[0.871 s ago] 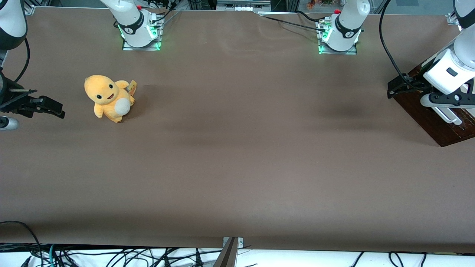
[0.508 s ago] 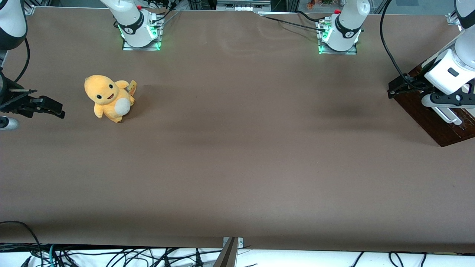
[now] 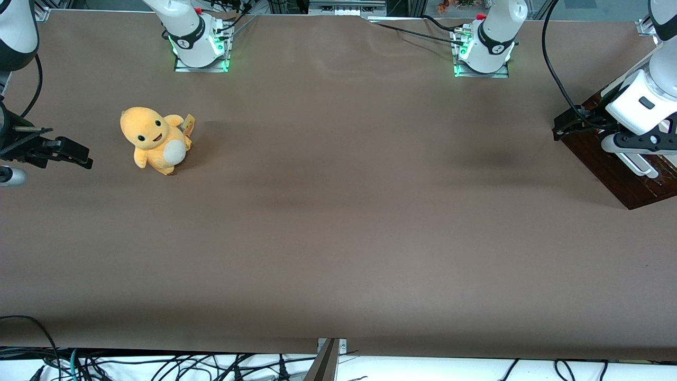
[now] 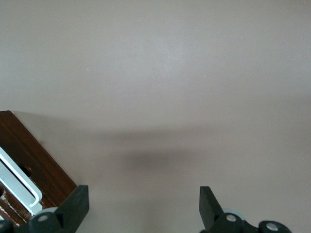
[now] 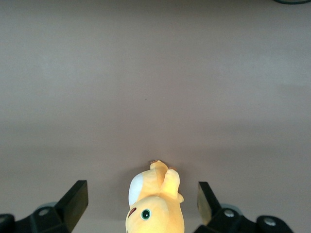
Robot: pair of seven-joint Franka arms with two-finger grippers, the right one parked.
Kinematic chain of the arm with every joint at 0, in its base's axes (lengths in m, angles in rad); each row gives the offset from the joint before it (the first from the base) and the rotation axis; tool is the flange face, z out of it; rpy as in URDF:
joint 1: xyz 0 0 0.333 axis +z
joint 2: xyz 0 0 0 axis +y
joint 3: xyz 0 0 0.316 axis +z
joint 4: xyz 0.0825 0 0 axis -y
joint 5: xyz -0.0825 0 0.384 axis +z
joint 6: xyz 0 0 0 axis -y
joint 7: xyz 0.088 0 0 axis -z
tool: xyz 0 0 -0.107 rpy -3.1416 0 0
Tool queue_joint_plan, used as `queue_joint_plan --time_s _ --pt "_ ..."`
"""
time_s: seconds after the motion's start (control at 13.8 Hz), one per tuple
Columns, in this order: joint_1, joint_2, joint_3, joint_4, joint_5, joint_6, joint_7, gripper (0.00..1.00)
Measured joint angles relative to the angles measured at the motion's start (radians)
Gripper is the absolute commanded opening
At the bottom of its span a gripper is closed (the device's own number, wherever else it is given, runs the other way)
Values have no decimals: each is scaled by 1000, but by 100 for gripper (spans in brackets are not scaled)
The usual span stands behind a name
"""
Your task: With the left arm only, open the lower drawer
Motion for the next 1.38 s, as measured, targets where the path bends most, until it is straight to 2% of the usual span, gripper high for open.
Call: queue_joint_plan --time_s 1.38 --pt "14 47 1 5 0 -59 0 100"
